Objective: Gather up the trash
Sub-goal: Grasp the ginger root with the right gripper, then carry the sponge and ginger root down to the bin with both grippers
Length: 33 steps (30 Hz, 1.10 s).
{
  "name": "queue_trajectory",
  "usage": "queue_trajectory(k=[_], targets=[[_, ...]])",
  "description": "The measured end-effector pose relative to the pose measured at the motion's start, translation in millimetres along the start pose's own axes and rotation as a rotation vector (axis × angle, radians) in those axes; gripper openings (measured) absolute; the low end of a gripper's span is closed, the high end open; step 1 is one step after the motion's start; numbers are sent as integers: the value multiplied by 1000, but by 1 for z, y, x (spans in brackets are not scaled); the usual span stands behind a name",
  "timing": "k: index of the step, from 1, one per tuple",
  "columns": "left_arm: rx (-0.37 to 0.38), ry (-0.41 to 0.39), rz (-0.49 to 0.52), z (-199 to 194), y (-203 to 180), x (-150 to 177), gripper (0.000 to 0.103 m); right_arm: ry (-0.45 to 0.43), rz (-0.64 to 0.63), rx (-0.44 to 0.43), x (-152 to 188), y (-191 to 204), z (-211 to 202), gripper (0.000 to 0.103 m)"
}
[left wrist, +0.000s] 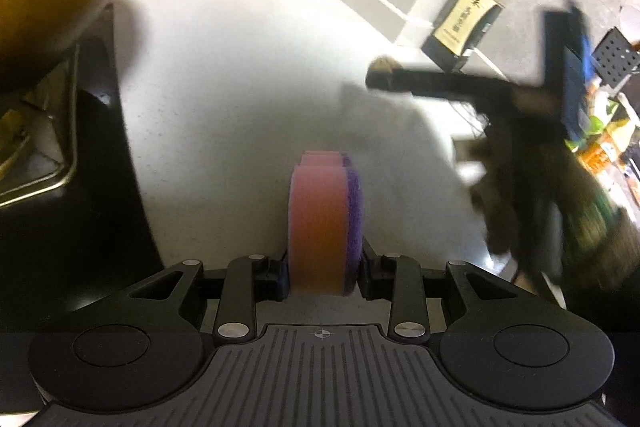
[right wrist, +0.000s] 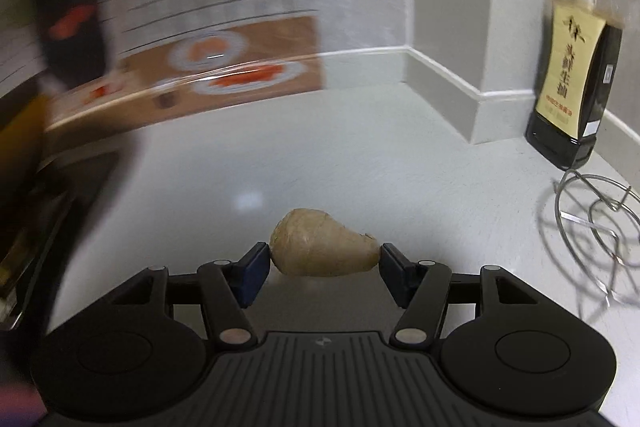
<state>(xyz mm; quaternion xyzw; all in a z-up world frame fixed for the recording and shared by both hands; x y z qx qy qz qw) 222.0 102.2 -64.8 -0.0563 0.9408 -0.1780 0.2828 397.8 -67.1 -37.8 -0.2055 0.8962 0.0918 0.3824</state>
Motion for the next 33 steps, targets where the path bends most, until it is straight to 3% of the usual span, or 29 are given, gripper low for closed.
queue_trajectory(k=[6,11,15,20,22,27,31,33], targets=[[35,4,7,-1,2,5,35,9,-76,21,64,19,-56,61],[76,29,36,-4,6,7,35,59,53,19,101,16,-81,61],[130,44,107,-4,0,5,35,28,191,58,117,10,-110,61],[235,62,241,1,-20,9,35,-64,325,211,137,9,-162,61],[323,85,277,4,-33,13,35,-85,373,299,150,7,-181,61],[486,199,349,23,-82,36,35,-41,523,534,207,-8,-231,61],[517,331,453,47,-125,67,35,4,621,640,258,-29,-257,61],[485,418,474,69,-142,85,35,11,689,655,284,-44,-264,61]])
Point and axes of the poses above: each gripper's, at about its wrist camera, not at the fingertips, and z roughly the way its jaws point, y to its left, x to its underside, the point moved 1 cm from there along z, roughly the way its jaws point, and after that the axes turned 7 degrees about y, right-handed, at the moved point
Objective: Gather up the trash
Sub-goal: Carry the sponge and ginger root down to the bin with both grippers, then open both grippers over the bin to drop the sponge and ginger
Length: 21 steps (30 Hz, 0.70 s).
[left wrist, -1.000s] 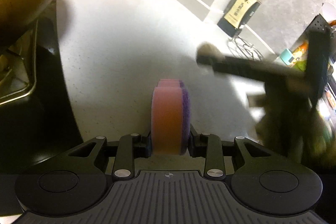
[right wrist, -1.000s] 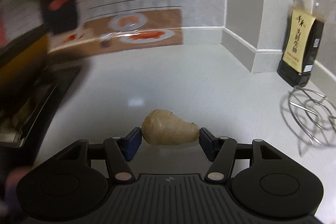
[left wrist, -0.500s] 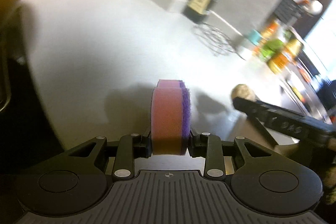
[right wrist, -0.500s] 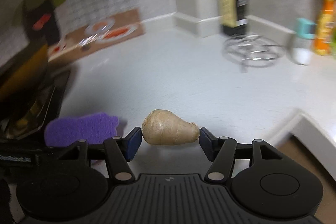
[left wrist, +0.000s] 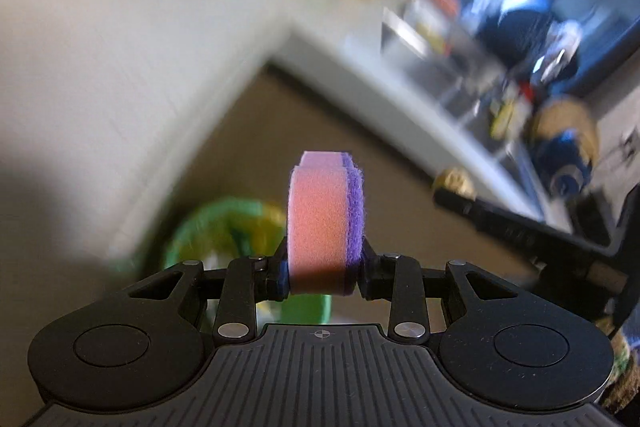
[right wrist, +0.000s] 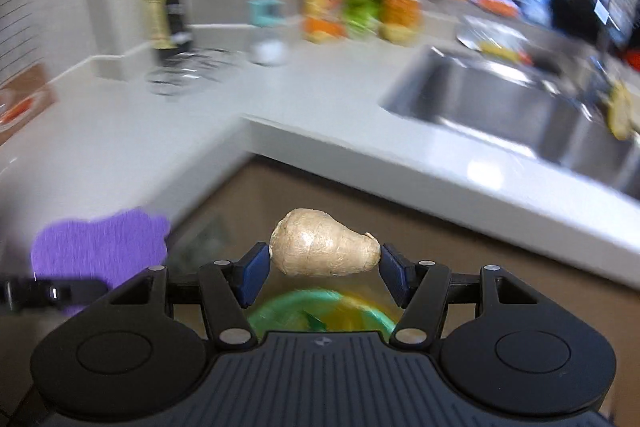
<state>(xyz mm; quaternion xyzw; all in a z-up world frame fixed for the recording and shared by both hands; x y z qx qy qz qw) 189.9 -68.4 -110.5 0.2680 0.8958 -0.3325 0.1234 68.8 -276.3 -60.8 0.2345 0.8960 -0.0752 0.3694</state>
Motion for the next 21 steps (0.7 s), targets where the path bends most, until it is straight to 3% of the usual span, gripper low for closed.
queue_trajectory(k=[4,9,13,18,21], targets=[[-73,151,-73,78,0,5,36,72,69,-9,18,-44,32,61],[-161,278,-261,190,29,13,36,166,53,-20,37,-85,73,61],[-213,278,-366,253,51,11,35,268,43,-29,55,-118,99,60],[-308,299,-394,298,80,9,37,345,-8,-35,71,-137,124,60],[-268,268,-439,302,91,6,37,368,-34,-49,75,-138,140,60]])
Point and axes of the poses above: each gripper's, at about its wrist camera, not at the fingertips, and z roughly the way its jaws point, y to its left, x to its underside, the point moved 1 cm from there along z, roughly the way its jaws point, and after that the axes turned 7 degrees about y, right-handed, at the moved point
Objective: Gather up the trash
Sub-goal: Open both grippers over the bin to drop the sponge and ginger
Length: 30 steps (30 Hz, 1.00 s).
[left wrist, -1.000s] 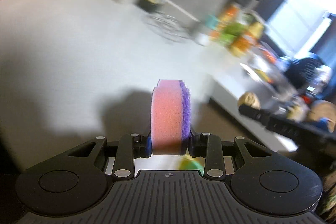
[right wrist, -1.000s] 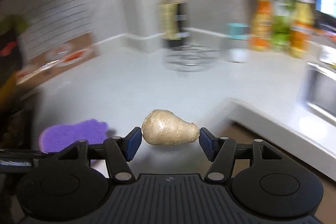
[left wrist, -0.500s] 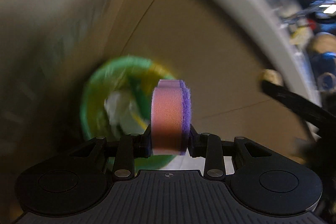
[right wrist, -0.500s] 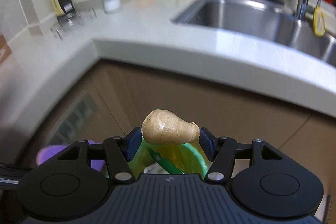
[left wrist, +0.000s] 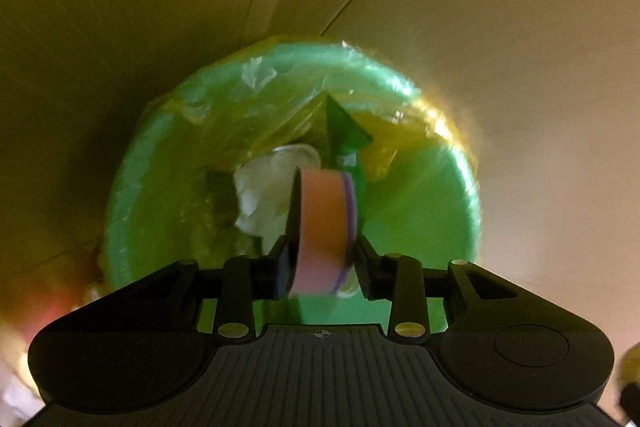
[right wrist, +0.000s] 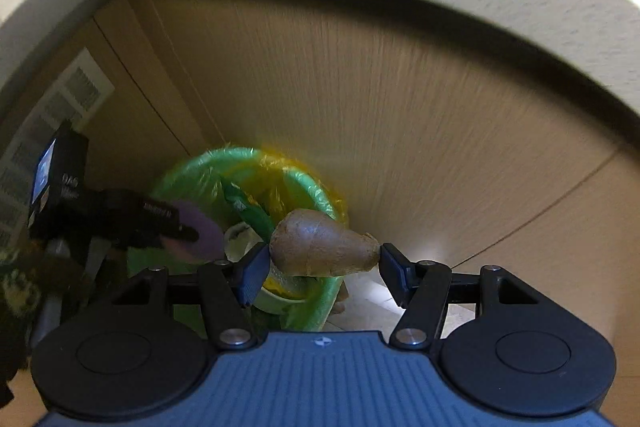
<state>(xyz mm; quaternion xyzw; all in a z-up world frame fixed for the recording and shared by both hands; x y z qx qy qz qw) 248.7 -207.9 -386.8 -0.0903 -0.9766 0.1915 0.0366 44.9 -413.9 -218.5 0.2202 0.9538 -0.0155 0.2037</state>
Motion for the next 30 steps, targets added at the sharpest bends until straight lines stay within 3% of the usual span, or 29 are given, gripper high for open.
queue_trajectory(k=[4,8,14,22,26,30], targets=[[137,-55,-44,-15,5,-1,37,31,-68,-23,-9,11,23,60],[188,-123,-92,-45,14,9,37,57,-171,-42,-16,35,51,60],[210,-195,-158,-96,39,56,37,97,-259,-108,-30,68,87,61],[218,-172,-248,-119,72,127,37,154,-312,-154,-54,118,140,61],[195,-188,-217,-134,76,139,37,183,-245,-174,-75,132,158,61],[170,-231,-150,-153,70,139,37,179,-215,-139,-86,136,154,62]])
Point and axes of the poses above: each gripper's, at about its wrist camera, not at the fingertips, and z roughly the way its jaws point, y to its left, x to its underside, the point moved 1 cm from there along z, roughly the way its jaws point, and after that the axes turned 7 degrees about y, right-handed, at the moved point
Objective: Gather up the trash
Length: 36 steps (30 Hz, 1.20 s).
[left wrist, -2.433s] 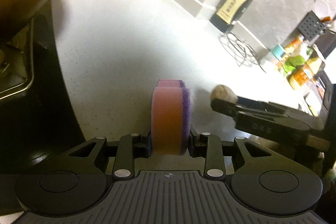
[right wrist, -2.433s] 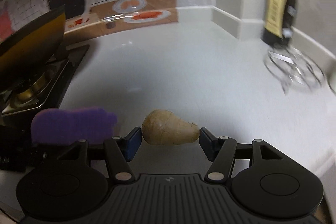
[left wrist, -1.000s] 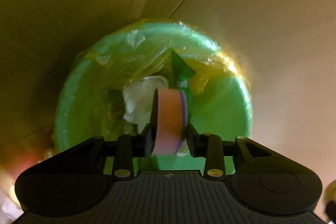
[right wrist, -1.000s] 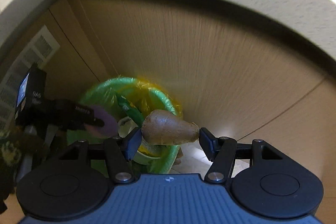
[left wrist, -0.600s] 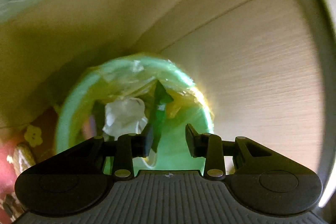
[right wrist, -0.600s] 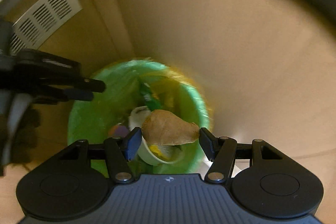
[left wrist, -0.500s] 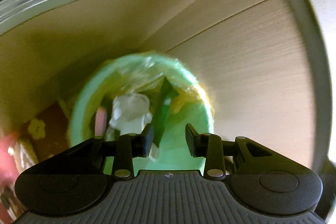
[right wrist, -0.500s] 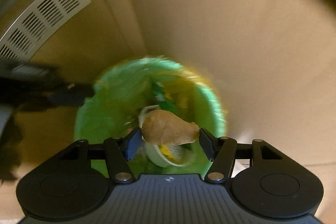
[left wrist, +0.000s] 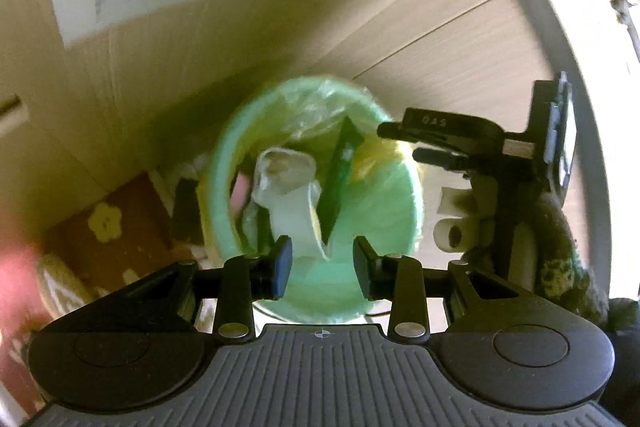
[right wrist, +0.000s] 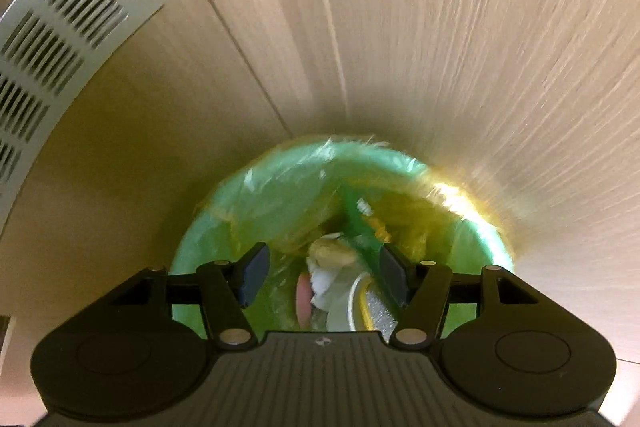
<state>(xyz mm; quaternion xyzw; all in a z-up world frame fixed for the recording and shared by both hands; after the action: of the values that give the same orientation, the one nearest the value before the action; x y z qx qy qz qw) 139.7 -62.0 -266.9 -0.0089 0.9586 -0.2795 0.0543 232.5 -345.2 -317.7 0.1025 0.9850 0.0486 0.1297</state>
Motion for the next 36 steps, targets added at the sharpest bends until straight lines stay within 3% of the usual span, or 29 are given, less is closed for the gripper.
queue_trajectory(k=[5,8,12,15,18,20,24,25,26,31,36], targets=[[12,-55,122,-35,-21,-4,37,-39,47,25,9,-2,-34,62],[68,-67,221,-59,-40,-9,37,-103,73,42,22,3,-76,62],[126,-118,361,-105,-66,-21,37,-260,85,74,39,24,-156,62],[63,-253,435,-150,-76,-20,37,-413,74,35,59,53,-222,71],[-44,-379,437,-188,-72,-20,37,-569,24,-16,75,89,-264,76],[-127,-445,432,-208,-66,-20,37,-628,-17,-61,80,113,-285,83],[-194,-533,400,-243,-59,-10,33,-604,-150,-85,78,160,-304,84],[-214,-550,403,-246,-58,-7,21,-610,-170,-78,79,169,-307,84],[-226,-566,409,-252,-59,-4,16,-618,-187,-74,80,176,-310,84],[-194,-640,336,-274,-59,-3,16,-631,-238,-84,85,203,-315,84],[-348,-635,263,-280,-61,8,16,-635,-306,-82,92,220,-317,84]])
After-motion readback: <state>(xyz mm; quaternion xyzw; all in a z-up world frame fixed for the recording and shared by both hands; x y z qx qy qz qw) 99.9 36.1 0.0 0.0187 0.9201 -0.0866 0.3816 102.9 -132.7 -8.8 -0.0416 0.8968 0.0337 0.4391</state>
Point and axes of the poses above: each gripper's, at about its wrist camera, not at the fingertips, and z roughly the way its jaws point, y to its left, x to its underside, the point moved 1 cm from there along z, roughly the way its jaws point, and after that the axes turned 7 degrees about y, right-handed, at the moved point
